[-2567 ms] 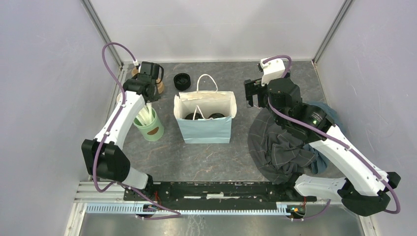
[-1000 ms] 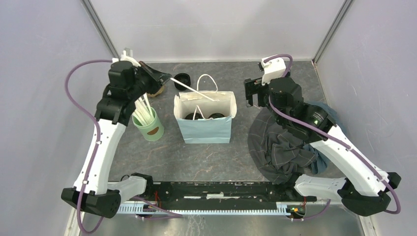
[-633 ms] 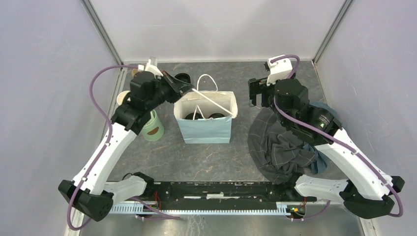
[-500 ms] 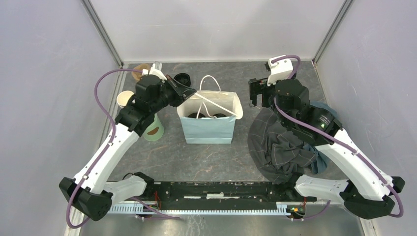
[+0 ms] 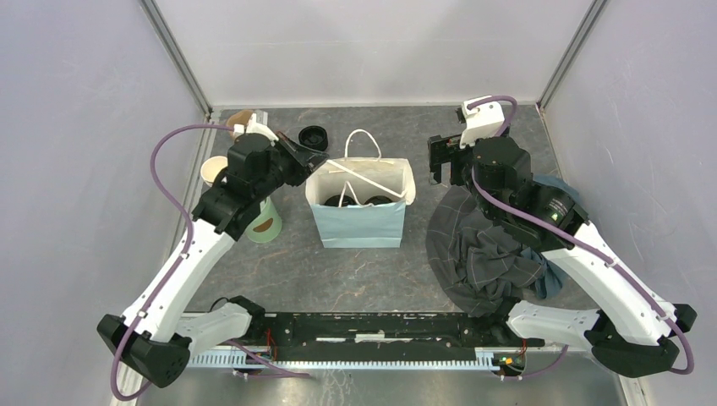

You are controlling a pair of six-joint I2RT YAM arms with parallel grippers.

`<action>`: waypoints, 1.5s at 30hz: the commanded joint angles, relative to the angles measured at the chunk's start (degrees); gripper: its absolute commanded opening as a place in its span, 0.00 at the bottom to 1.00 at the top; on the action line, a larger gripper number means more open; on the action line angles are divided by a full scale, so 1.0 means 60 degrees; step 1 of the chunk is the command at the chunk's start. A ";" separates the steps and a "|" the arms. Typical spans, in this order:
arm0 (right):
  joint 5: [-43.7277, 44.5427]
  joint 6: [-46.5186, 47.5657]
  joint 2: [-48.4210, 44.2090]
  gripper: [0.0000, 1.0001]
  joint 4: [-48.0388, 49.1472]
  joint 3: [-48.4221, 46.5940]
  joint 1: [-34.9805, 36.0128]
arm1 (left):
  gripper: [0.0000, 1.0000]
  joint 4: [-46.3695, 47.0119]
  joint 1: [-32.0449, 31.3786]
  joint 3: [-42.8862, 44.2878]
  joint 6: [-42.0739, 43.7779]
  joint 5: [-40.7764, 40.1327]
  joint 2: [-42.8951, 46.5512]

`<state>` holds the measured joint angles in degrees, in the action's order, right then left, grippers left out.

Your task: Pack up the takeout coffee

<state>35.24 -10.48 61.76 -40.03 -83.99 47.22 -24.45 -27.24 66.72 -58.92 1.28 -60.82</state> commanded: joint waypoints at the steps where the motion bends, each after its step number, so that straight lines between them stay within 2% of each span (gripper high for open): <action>1: 0.0239 -0.0257 -0.0134 0.98 0.0065 -0.0007 -0.0008 | 0.02 0.0124 -0.0030 -0.0130 -0.0354 -0.0270 0.0291; 8: 0.0136 -0.0277 -0.0095 0.98 0.0127 0.0063 -0.0026 | 0.02 -0.0051 -0.0030 -0.0055 -0.0214 0.0296 0.0020; 9: 0.0132 -0.0291 -0.0105 0.98 0.0127 0.0078 -0.0019 | 0.06 -0.0081 -0.0030 -0.0036 -0.0202 0.0374 -0.0009; 10: 0.0132 -0.0289 -0.0120 0.98 0.0127 0.0095 -0.0019 | 0.12 -0.0166 -0.0030 0.0007 -0.0193 0.0379 -0.0022; 13: 0.0162 -0.0279 -0.0149 0.98 0.0121 0.0096 -0.0018 | 0.51 -0.0539 -0.0033 0.0336 0.0184 0.0109 -0.0014; 16: 0.0296 -0.0268 -0.0183 0.98 0.0120 0.0054 -0.0022 | 0.80 -0.1503 -0.0030 0.1076 0.0948 -0.0498 -0.0168; 20: 0.0121 -0.0020 -0.0184 0.98 0.0219 -0.0078 -0.0030 | 0.90 -0.2453 -0.0037 0.1903 0.1703 -0.1227 -0.0324; 23: 0.0371 0.0005 -0.0213 0.98 0.0264 -0.0094 -0.0019 | 0.94 -0.3112 -0.0030 0.2571 0.2237 -0.1865 -0.0463; 29: 0.0685 0.0189 -0.0299 0.98 0.0244 -0.0303 -0.0023 | 0.97 -0.4049 -0.0031 0.4262 0.3624 -0.3202 -0.0918; 35: 0.1040 0.0447 -0.0435 0.98 0.0352 -0.0495 -0.0019 | 0.98 -0.3713 -0.0030 0.5690 0.4778 -0.2942 -0.1250; 45: 0.2082 0.0724 -0.0512 0.98 0.0838 -0.1012 -0.0020 | 1.00 -0.2401 -0.0015 0.6762 0.5546 -0.3210 -0.1261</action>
<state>42.59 -7.29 59.88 -38.81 -87.24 47.22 -43.86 -27.24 103.42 -30.92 -15.79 -68.31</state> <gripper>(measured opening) 0.979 0.993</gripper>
